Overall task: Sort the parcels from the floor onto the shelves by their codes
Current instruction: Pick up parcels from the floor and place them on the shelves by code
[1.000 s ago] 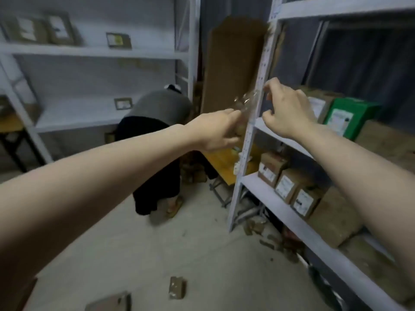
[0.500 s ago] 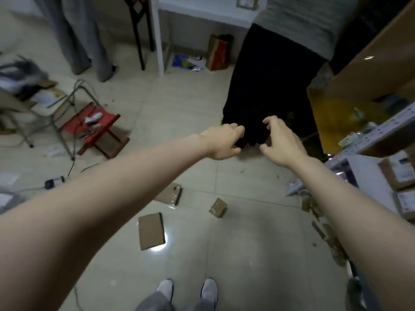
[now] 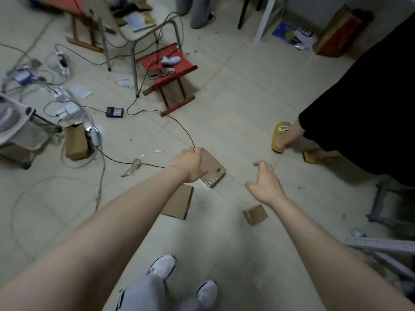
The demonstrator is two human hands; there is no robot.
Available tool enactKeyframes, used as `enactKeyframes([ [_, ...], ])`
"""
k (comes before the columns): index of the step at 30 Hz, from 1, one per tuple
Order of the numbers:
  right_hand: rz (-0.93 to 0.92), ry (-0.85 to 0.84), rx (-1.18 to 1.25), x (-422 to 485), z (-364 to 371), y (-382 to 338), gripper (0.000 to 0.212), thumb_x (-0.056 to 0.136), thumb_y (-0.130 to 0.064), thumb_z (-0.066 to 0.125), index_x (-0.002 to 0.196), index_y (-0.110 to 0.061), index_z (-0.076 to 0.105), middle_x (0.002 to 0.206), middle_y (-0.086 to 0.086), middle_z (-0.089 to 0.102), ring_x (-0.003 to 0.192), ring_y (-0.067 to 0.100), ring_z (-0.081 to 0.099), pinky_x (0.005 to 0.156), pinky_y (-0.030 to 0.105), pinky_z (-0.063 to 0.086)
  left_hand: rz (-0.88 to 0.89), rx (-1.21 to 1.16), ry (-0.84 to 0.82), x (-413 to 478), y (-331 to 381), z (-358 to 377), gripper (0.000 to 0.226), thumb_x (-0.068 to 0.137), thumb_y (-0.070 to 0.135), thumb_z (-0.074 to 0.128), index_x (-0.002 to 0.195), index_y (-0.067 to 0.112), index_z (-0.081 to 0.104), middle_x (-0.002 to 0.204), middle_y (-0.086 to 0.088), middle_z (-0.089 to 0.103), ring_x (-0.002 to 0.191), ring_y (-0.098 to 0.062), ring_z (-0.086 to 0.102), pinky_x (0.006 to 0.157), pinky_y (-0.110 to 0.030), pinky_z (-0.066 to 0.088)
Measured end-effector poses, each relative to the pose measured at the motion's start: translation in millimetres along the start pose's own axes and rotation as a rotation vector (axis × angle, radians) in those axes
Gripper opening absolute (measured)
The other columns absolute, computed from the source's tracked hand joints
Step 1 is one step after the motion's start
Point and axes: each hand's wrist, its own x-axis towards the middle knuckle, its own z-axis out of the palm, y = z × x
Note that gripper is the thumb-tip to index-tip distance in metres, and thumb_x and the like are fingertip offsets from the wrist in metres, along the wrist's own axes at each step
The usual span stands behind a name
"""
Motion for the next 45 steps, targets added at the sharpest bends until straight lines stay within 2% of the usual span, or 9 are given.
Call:
enactKeyframes([
  [20,0.249,-0.433,0.364,203,462,30,0.056,0.092,-0.030,0.059,0.138,-0.004,0.040,0.132,0.013,0.055,0.118,0.028,0.056,0.078,0.027,0.040,-0.610,-0.621,-0.097,153,-212,373,0.070,0.094,0.052,0.051,0.137,-0.001,0.036,0.139,-0.019,0.047,0.128,-0.036,0.045,0.103,-0.043,0.040],
  [26,0.366,-0.423,0.479,246,544,54,0.064,0.090,-0.034,0.063,0.140,-0.001,0.038,0.138,0.016,0.052,0.123,0.032,0.054,0.096,0.035,0.048,-0.686,-0.905,-0.175,178,-239,453,0.076,0.093,0.050,0.056,0.145,0.000,0.032,0.145,-0.015,0.044,0.130,-0.034,0.046,0.106,-0.038,0.039],
  [29,0.477,-0.442,0.714,241,557,60,0.062,0.087,-0.038,0.066,0.134,-0.005,0.042,0.128,0.009,0.060,0.103,0.022,0.058,0.080,0.037,0.049,-0.623,-1.072,-0.129,177,-235,466,0.058,0.094,0.048,0.056,0.138,0.011,0.049,0.140,-0.009,0.052,0.125,-0.028,0.052,0.107,-0.036,0.039],
  [31,0.524,-0.495,0.815,227,552,54,0.062,0.088,-0.046,0.062,0.136,-0.012,0.042,0.129,0.002,0.061,0.105,0.016,0.057,0.085,0.039,0.040,-0.623,-1.142,-0.249,174,-220,454,0.052,0.095,0.058,0.048,0.127,0.017,0.057,0.128,-0.007,0.058,0.114,-0.023,0.054,0.098,-0.033,0.037],
  [34,0.465,-0.550,0.798,208,540,38,0.067,0.086,-0.055,0.048,0.143,-0.020,0.041,0.145,-0.004,0.049,0.125,0.019,0.049,0.088,0.042,0.041,-0.624,-1.144,-0.317,175,-199,436,0.076,0.091,0.067,0.046,0.134,0.005,0.051,0.126,-0.005,0.057,0.104,-0.018,0.055,0.090,-0.028,0.033],
  [36,0.463,-0.554,0.853,200,535,31,0.069,0.086,-0.058,0.046,0.144,-0.022,0.043,0.147,-0.004,0.047,0.128,0.021,0.047,0.087,0.042,0.040,-0.660,-1.111,-0.228,183,-198,431,0.094,0.088,0.069,0.046,0.149,-0.001,0.029,0.147,-0.012,0.043,0.129,-0.028,0.047,0.105,-0.033,0.034],
  [39,0.528,-0.506,0.953,198,533,26,0.088,0.074,-0.061,0.058,0.149,-0.022,0.036,0.151,-0.005,0.041,0.130,0.021,0.046,0.085,0.038,0.039,-0.773,-0.850,-0.036,190,-223,424,0.088,0.093,0.065,0.041,0.151,0.002,0.025,0.156,-0.020,0.030,0.144,-0.035,0.028,0.116,-0.042,0.023],
  [42,0.518,-0.517,0.955,207,546,23,0.074,0.086,-0.053,0.060,0.149,-0.023,0.036,0.151,-0.004,0.040,0.130,0.021,0.046,0.088,0.035,0.039,-0.910,-0.594,0.092,185,-272,427,0.085,0.095,0.065,0.036,0.151,0.002,0.026,0.158,-0.019,0.024,0.147,-0.034,0.018,0.119,-0.042,0.012],
  [45,0.460,-0.538,0.916,221,564,7,0.068,0.088,-0.052,0.059,0.148,-0.024,0.039,0.147,-0.003,0.043,0.125,0.022,0.048,0.090,0.034,0.040,-1.111,-0.591,0.160,177,-336,444,0.092,0.091,0.067,0.044,0.155,0.007,0.017,0.162,-0.016,0.013,0.149,-0.035,0.008,0.121,-0.047,0.007],
])
